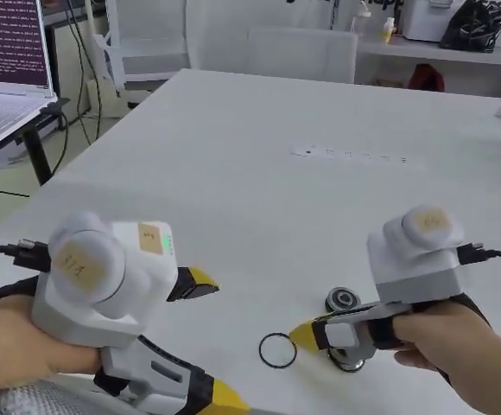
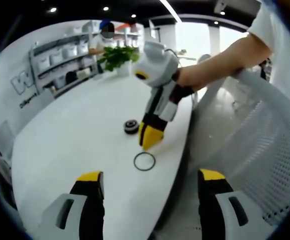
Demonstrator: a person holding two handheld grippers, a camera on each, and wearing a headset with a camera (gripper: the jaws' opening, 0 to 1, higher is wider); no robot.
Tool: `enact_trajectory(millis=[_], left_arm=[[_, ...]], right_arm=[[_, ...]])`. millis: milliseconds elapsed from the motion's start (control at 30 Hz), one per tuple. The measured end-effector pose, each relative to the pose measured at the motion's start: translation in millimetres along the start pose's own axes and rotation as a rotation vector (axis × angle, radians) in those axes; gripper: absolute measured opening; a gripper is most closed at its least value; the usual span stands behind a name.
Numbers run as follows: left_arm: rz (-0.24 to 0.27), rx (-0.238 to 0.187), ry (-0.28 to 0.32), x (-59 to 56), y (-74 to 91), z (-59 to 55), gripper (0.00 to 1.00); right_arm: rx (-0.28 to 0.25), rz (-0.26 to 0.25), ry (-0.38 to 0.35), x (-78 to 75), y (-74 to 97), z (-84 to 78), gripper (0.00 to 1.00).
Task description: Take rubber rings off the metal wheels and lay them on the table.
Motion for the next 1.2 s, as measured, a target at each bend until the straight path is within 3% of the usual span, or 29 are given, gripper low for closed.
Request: enact_trajectory(millis=[300, 533, 933, 1200], left_arm=[[0.003, 0.0, 0.0, 0.4, 0.2, -0.2, 0.78], [-0.002, 0.0, 0.001, 0.0, -0.1, -0.1, 0.78], [-0.009, 0.001, 0.002, 1.3, -1.9, -0.2, 0.78], [-0.007, -0.01, 0.0, 1.1, -1.1, 1.3, 0.77]], right_arm=[[0.002, -0.035, 0.04, -3.4, 4.1, 3.6, 0.14], [-0.039, -0.043, 0.042, -4.3, 12.6, 12.2, 0.15], [-0.087, 0.03, 0.046, 10.9, 29.1, 25.2, 0.22], [-0.117, 0.026, 0.079, 16.0, 40.3, 30.9, 0.27]])
Point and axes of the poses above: the centre of the closed fingertips' face, and the gripper's own axes: y roughly backward along the fingers, x roughly to its left, z roughly out of its top, the point moved 6 cm from there along y, roughly backward along the fingers, and after that the axes turned 10 degrees about z, right-handed, at the moved point
